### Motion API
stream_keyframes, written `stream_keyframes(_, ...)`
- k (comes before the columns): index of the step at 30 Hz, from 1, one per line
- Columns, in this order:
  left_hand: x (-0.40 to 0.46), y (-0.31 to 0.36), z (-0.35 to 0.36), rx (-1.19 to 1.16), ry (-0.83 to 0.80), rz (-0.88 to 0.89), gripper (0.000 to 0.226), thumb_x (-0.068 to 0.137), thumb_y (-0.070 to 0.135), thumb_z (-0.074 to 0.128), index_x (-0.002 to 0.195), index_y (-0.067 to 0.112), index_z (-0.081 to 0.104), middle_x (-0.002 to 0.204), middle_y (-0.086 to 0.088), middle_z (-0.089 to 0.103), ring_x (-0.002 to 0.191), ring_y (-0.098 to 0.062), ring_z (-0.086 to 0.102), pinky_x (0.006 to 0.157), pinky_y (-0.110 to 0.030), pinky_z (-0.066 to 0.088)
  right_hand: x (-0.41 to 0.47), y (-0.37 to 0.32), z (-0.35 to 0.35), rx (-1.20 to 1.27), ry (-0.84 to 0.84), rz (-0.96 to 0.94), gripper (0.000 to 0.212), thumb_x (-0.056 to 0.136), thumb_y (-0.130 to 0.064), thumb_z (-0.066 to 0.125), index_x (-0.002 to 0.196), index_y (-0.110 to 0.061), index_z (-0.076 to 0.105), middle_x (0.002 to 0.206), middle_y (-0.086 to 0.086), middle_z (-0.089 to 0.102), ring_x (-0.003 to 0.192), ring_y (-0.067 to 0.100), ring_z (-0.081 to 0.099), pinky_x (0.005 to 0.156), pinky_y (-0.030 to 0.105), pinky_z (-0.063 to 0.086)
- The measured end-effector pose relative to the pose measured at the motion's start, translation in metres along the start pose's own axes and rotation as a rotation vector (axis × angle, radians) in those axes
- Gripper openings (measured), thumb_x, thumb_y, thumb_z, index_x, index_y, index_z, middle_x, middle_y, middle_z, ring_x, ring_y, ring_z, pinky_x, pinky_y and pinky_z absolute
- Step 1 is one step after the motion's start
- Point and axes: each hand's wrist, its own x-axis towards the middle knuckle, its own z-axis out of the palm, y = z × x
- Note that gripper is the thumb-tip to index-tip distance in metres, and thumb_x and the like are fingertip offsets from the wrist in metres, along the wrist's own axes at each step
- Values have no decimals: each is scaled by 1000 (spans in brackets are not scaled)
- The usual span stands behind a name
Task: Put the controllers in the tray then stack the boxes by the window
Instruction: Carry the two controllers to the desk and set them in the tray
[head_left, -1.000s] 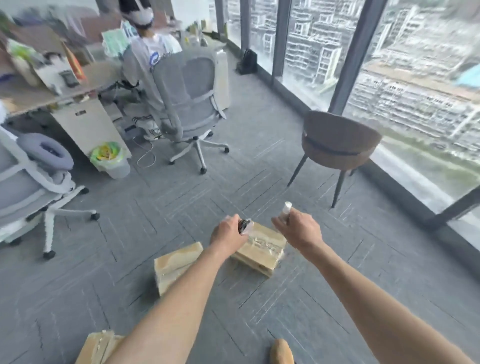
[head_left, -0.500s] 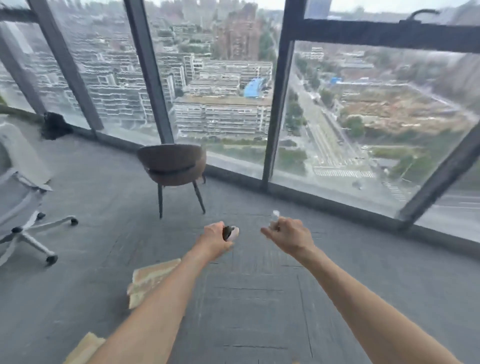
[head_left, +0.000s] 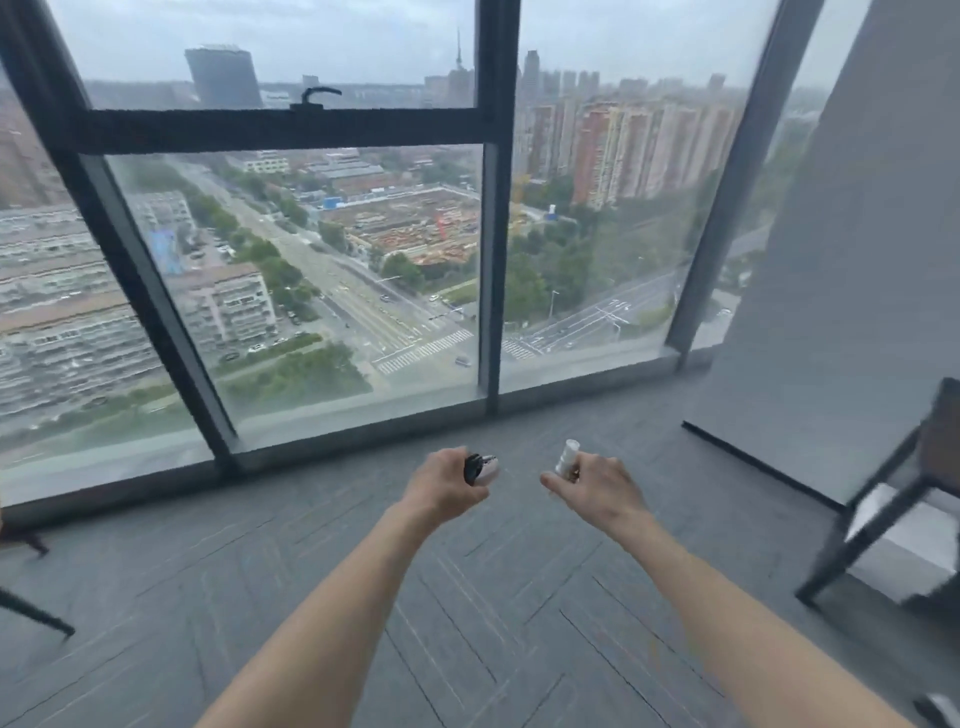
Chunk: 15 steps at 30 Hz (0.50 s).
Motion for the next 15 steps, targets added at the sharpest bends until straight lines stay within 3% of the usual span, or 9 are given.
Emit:
stream_keyframes(5,81,140,101,12,-107,176,23,73,25,72,70,27,49,82,-1,64,75,-19,59,62,-29,44,16,148,-88,22,112,243,36,84,-57,61,64,-28,53,78,-8,62,84,19,61,71,31,48)
stream_keyframes(8,123,222,163,47,-161,274,15,73,24,71,79,19,58,84,-3,67,78,-21,63,69,-35,52,24,240,-139,45,168,366,37,83,-56,63,64,-25,55,75,-7,62,80,19,59,68,30,44)
stream_keyframes(12,172,317,230,75,-237,366,17,73,27,71,78,20,56,77,1,64,69,-16,58,55,-27,41,35,344,-196,48,214,500,36,84,-57,62,75,-22,67,80,-5,65,81,18,61,65,28,43)
stream_keyframes(15,210,375,272,76,-277,419,19,72,27,72,83,17,60,80,0,66,72,-17,61,59,-28,46,52,404,-229,64,237,569,35,86,-55,62,70,-24,64,80,-5,67,77,17,61,58,27,41)
